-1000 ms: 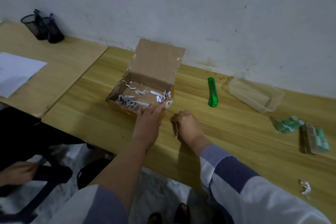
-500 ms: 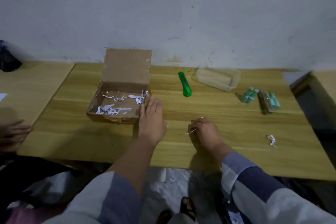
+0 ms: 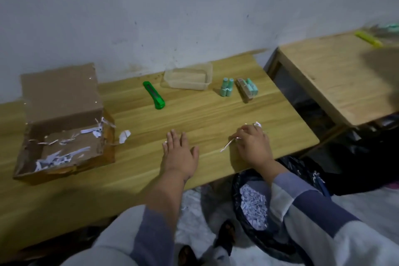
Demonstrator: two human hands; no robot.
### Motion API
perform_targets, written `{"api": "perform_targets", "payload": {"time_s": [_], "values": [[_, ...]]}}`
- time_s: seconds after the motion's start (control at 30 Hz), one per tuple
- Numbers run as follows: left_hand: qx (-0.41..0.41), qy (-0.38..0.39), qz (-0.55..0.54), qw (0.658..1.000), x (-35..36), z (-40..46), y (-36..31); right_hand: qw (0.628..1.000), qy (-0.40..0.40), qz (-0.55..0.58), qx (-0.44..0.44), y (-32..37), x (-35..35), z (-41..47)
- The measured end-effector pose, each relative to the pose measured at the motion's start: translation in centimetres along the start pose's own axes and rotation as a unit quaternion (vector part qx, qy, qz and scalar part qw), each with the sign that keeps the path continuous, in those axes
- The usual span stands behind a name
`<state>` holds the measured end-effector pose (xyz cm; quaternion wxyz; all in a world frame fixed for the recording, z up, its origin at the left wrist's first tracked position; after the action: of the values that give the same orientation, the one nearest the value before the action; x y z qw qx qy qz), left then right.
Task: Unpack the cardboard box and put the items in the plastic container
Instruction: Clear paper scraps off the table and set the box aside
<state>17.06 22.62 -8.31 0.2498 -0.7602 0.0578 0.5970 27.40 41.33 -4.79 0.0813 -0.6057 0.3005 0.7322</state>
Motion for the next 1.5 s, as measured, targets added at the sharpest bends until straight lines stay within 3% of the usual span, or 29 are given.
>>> {"api": "perform_targets", "payload": {"time_s": [0.2,0.37,0.57,0.73,0.9,1.0,1.17,1.3,1.4,1.5], "values": [[0.151,0.050,0.019,0.987,4.0,1.5,-9.7,0.998,0.009,0.018,0.059,-6.0,-0.3,0.3],[0.231,0.063,0.037,0.970,6.6,2.8,-17.0,0.998,0.042,0.010,0.044,-9.3,-0.7,1.6],[0.280,0.066,0.055,0.956,8.8,3.9,-24.3,0.997,0.015,0.044,0.058,-14.0,-2.6,3.0],[0.312,0.071,-0.036,0.947,8.6,3.4,-27.3,0.994,-0.012,0.093,0.063,-16.1,-3.2,2.7],[0.298,0.012,-0.092,0.950,5.3,4.0,-25.6,0.987,-0.025,0.139,0.079,-14.7,-3.4,3.1],[0.274,0.000,-0.061,0.960,4.1,5.5,-22.4,0.990,0.036,0.105,0.085,-13.3,-1.6,3.6],[0.227,0.037,0.017,0.973,4.0,6.9,-16.3,0.995,0.062,0.072,0.044,-8.9,0.6,3.7],[0.258,0.079,0.095,0.958,4.9,6.6,-13.4,0.996,0.090,0.018,0.017,-5.0,2.0,1.9],[0.294,0.083,0.123,0.944,5.3,6.2,-12.7,0.998,0.055,0.001,-0.009,-3.1,2.0,0.3],[0.305,0.073,0.129,0.941,5.5,6.2,-12.4,0.997,-0.054,0.006,-0.046,-2.1,0.4,-0.9]]}}
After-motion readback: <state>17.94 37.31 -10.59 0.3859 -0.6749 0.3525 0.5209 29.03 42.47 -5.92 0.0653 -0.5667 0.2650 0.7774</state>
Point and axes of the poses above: each hand's wrist, its own z-axis towards the middle knuckle, its own x-axis out of the palm, y = z × x, the point moved 9 cm from there along z, towards the middle knuckle, and after that the axes turned 7 degrees about -y, right-handed, at the moved point
